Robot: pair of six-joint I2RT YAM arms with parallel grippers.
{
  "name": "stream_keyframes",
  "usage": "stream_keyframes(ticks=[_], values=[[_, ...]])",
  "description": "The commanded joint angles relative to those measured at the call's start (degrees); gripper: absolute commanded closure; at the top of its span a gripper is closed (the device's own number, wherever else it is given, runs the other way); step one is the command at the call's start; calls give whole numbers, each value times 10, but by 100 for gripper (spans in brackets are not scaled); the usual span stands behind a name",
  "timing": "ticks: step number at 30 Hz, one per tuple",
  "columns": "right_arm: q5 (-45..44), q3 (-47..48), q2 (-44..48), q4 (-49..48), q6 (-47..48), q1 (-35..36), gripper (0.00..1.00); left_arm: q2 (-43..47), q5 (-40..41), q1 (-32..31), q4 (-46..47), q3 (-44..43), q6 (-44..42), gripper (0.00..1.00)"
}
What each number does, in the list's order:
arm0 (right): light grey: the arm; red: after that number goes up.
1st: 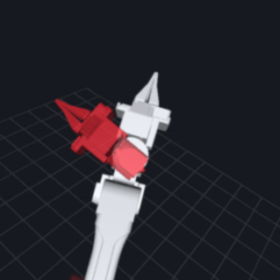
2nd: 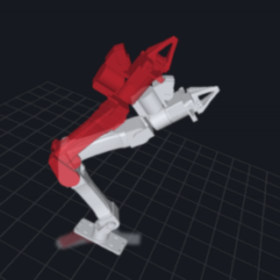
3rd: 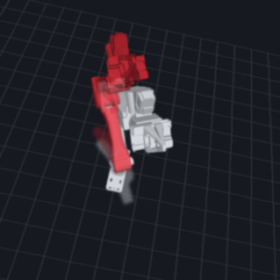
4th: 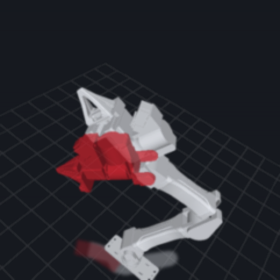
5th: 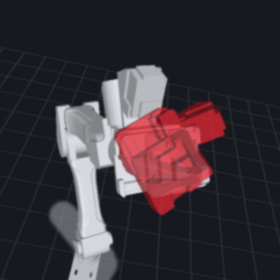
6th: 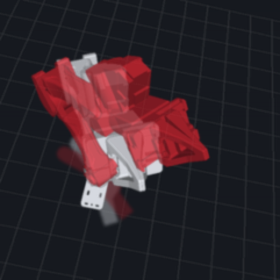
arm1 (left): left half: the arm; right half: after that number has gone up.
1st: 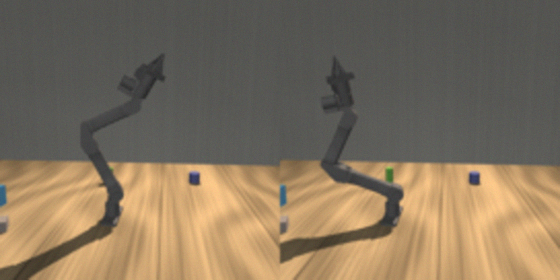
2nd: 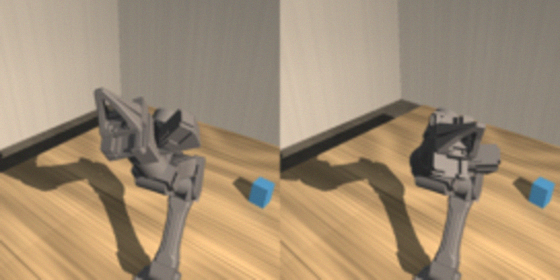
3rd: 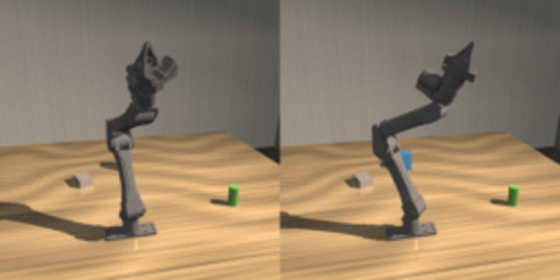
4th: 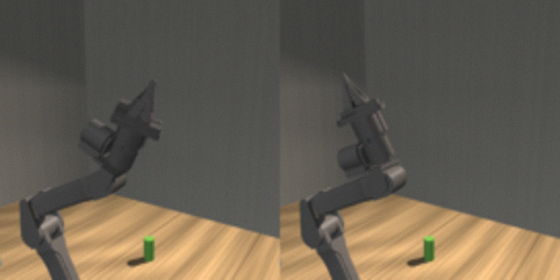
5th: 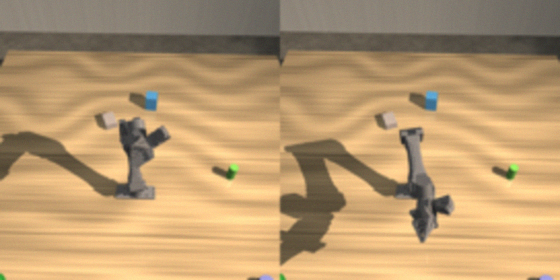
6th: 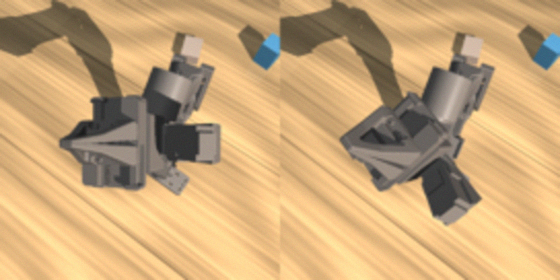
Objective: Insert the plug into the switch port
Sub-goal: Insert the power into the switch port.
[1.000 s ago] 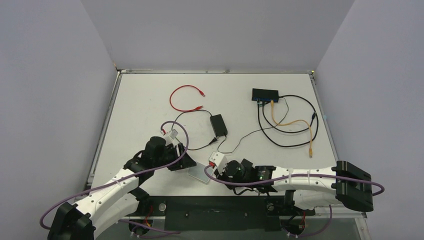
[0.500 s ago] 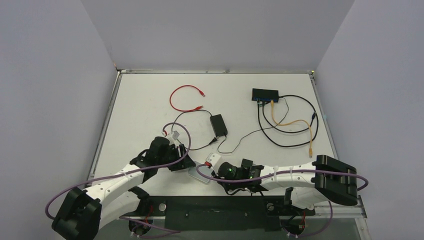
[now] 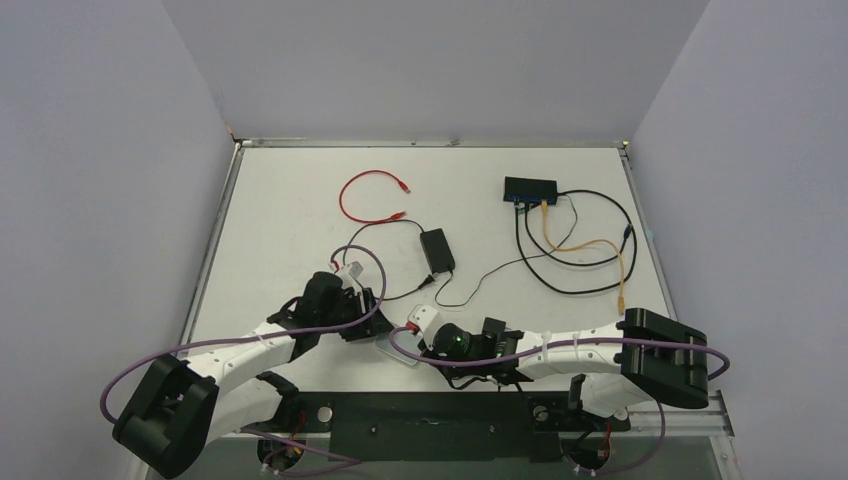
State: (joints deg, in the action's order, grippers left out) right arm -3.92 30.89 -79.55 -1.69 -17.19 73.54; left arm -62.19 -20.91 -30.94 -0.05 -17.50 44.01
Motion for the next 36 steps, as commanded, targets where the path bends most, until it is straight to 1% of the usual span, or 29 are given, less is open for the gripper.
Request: stream_keyframes(ticks=[1, 13, 25, 36], values=[[-15, 8, -2, -53, 2, -3, 100, -4, -23, 2, 38, 0, -12, 51], [-25, 9, -15, -45, -2, -11, 100, -12, -29, 2, 39, -2, -15, 53], [-46, -1, 20, -24, -2, -15, 100, -14, -29, 2, 38, -2, -17, 54], [-54, -5, 9, -26, -8, -17, 100, -14, -29, 2, 39, -2, -17, 54]])
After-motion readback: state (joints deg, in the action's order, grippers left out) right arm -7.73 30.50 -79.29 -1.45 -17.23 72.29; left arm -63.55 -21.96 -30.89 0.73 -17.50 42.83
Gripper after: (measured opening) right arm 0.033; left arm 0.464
